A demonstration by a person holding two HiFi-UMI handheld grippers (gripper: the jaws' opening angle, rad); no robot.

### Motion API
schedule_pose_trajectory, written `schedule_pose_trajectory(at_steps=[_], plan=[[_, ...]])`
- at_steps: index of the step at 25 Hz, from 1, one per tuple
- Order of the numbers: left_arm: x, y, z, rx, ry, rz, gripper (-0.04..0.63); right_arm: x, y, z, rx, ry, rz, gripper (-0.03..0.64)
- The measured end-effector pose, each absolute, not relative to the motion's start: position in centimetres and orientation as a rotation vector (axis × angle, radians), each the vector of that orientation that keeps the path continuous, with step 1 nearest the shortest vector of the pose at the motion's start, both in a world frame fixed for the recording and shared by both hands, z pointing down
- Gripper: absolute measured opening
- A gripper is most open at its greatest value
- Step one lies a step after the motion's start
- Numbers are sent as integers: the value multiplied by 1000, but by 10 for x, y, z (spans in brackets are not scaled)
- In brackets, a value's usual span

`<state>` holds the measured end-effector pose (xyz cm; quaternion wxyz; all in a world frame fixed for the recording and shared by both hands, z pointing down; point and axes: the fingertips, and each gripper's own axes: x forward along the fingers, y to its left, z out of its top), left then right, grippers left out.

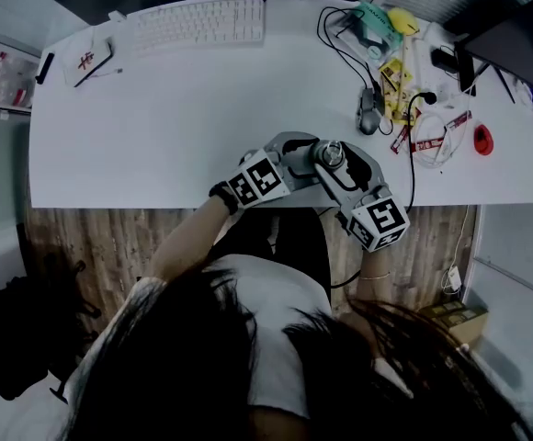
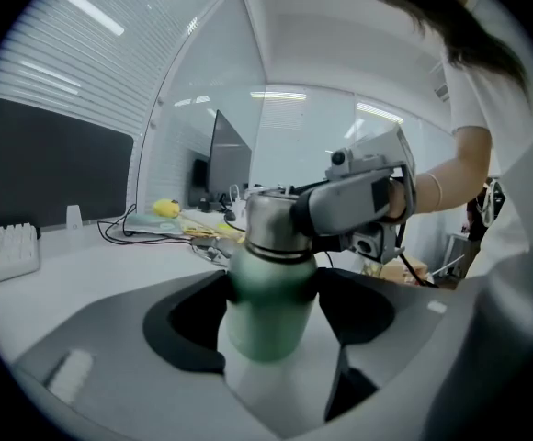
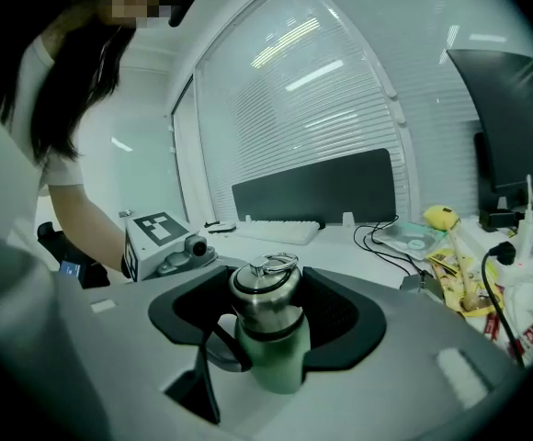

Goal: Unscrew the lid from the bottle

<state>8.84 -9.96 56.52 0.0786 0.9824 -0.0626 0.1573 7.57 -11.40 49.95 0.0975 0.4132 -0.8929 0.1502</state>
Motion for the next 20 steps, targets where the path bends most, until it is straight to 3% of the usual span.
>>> schedule_pose_trajectory(at_steps=[20], plan=[[85, -93, 568, 2965, 368, 703, 365, 61, -99, 498, 196, -2771, 312, 253]])
